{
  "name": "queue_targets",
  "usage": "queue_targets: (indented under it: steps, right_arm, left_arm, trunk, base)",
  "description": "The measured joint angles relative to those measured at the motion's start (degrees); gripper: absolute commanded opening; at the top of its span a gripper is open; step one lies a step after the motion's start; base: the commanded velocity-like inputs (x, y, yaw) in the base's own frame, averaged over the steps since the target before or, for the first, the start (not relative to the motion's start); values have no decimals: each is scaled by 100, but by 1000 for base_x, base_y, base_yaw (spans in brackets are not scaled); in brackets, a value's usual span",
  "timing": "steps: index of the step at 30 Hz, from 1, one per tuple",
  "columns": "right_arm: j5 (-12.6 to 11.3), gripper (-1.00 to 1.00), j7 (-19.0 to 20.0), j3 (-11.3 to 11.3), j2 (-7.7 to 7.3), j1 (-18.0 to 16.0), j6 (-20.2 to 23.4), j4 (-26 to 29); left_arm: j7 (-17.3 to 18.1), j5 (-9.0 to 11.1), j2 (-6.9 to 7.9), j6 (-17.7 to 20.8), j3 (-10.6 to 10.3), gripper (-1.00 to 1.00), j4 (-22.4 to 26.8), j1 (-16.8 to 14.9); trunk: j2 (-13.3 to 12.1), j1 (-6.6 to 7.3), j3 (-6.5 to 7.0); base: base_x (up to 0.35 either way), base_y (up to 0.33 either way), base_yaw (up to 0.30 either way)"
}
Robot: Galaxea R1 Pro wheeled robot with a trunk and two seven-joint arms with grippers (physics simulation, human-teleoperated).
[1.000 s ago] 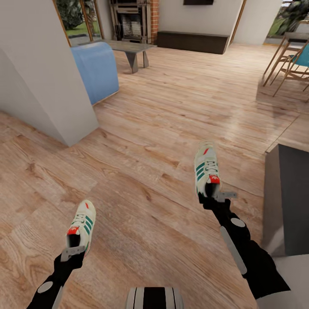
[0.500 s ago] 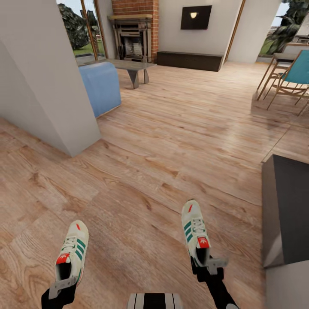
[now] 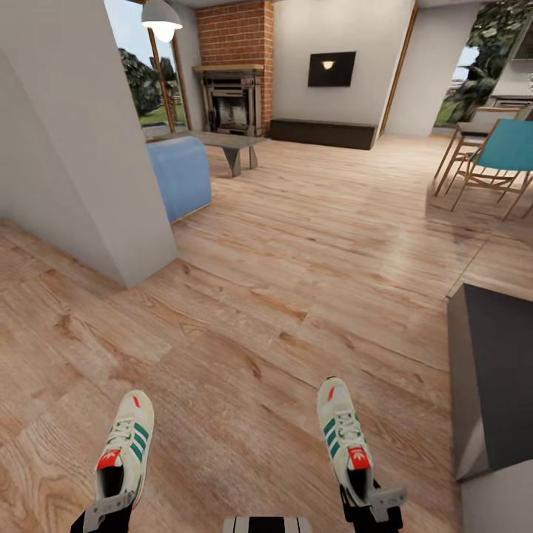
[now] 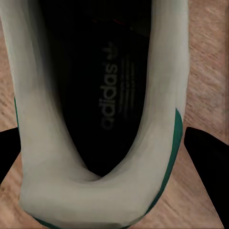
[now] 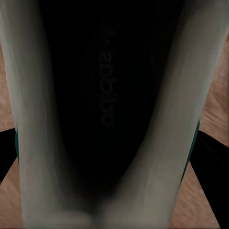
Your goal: Pick up the two gym shoes and the two sandals from the corridor floor and place them onto the hallstand (shoe rack) in the corridor, making sure they are on the rack and not on the floor. Arrange them so the two gym shoes are next to each other and the two sandals are next to each other.
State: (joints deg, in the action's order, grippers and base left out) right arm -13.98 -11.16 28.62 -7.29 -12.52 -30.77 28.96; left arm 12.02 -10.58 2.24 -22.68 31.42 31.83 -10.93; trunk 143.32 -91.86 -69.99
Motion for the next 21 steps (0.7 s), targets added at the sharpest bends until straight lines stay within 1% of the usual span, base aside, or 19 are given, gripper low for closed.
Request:
queue_targets:
  steps: [7,18,21]
  right_arm:
    - [-14,-100,-10,4,2,0,-131,-191]
    - [-11,-100,-4,14,41,0,-141,-279]
    - [-4,-100,-8,12,101,0,-135,-284]
  left_arm:
    - [12,-17,-5,-2,-6,-100,-15,5]
    - [15,-49,-7,-1,-17,-100,-33,5]
    - [15,-52,-8,-1,-17,-100,-33,5]
  trunk:
    - [-9,18,218]
    - [-449,259,514]
    - [-569,325,594]
  base:
    - [0,0,0]
    - [0,0,0]
    - [0,0,0]
